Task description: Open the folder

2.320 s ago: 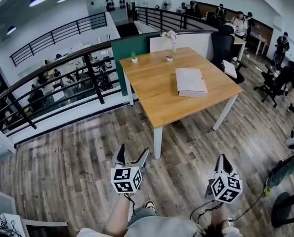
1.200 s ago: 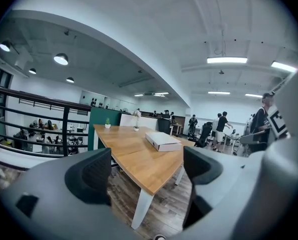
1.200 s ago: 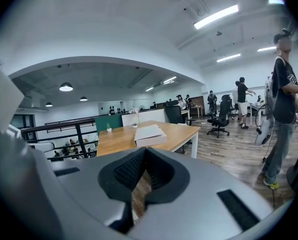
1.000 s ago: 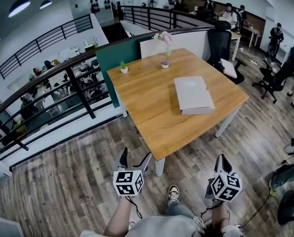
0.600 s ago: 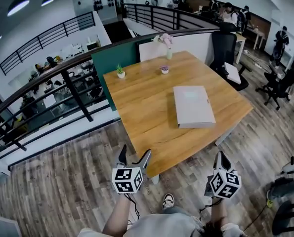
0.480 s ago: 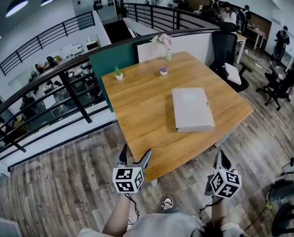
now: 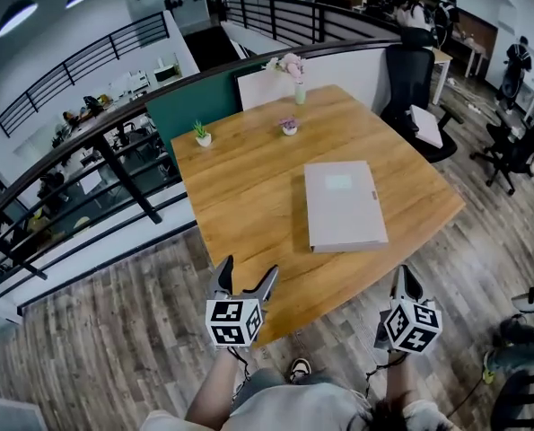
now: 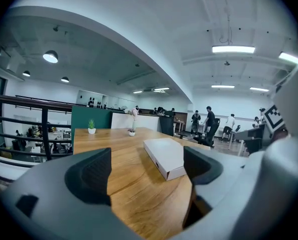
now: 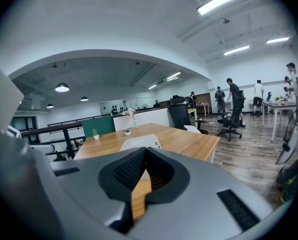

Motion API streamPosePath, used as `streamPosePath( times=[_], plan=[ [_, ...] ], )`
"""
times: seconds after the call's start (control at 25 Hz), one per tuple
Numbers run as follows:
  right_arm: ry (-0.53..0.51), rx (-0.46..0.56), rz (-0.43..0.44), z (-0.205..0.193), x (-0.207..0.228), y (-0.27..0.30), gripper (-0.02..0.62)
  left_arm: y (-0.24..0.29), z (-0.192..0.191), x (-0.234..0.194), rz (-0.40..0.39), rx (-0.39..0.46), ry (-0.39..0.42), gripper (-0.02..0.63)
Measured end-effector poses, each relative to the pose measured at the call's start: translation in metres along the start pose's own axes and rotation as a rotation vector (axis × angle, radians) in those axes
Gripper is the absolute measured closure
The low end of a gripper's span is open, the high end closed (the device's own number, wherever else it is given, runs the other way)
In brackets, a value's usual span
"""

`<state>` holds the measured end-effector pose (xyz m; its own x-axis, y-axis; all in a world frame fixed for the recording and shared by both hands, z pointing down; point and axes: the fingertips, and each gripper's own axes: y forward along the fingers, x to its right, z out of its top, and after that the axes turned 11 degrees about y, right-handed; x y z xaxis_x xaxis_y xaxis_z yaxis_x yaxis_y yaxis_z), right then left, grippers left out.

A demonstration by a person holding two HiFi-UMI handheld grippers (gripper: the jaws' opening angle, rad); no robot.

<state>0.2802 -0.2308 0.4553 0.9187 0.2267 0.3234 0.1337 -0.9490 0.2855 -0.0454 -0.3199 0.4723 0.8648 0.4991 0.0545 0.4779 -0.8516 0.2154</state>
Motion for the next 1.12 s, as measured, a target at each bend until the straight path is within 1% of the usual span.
streamPosePath(
  times=[0.16,0.24,0.36,0.6,0.84,1.12],
  plan=[
    [0.003,-0.016,-0.024,-0.002,0.010,0.010,0.594,0.021,-0.003,0.008,-0.036,-0.020,0.006,0.152],
    [0.010,-0.008,-0.046,0.001,0.014,0.012,0.594,0.036,0.000,0.013,-0.067,-0.019,0.007,0.150],
    [0.043,0.016,-0.100,0.007,0.027,0.009,0.594,0.057,0.008,0.024,-0.127,-0.012,0.026,0.152],
    [0.077,0.054,-0.206,0.013,0.056,-0.002,0.594,0.095,0.027,0.051,-0.242,0.021,0.070,0.150],
    [0.085,0.051,-0.266,0.011,0.073,-0.013,0.594,0.125,0.028,0.086,-0.340,0.008,0.088,0.150],
    [0.102,0.050,-0.311,0.011,0.089,-0.017,0.594,0.155,0.032,0.125,-0.444,-0.013,0.159,0.150]
  ],
)
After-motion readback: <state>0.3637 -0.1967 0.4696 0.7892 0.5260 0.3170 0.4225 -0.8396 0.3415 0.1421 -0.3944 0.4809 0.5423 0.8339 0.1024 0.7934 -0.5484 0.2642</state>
